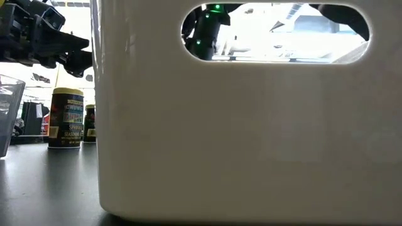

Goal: Sort spices by type
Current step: Put the bottom center green seasoning bottle into the white bin

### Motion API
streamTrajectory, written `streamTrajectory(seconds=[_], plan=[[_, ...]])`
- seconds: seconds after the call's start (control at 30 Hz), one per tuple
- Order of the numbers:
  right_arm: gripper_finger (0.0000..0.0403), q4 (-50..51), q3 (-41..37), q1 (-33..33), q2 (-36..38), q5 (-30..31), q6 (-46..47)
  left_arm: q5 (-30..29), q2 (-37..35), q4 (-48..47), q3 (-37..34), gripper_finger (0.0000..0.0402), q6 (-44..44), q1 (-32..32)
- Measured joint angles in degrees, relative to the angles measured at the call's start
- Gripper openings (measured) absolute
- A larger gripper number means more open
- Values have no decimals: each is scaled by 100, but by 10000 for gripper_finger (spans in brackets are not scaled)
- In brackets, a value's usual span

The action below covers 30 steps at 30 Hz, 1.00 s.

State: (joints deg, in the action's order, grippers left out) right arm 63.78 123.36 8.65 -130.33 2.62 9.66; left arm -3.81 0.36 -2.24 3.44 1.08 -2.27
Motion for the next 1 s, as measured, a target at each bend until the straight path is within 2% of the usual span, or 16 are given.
streamTrajectory(seconds=[0.23,0.43,0.6,1.0], plan=[[226,69,543,137,1,-573,1431,0,0,0,0,281,0,1],[225,220,1180,53,24,-595,1960,2,0,0,0,281,0,1],[225,386,1100,-159,357,-580,2468,2,0,0,0,281,0,0],[225,963,1100,-1356,654,210,4809,2,0,1,0,281,0,0]])
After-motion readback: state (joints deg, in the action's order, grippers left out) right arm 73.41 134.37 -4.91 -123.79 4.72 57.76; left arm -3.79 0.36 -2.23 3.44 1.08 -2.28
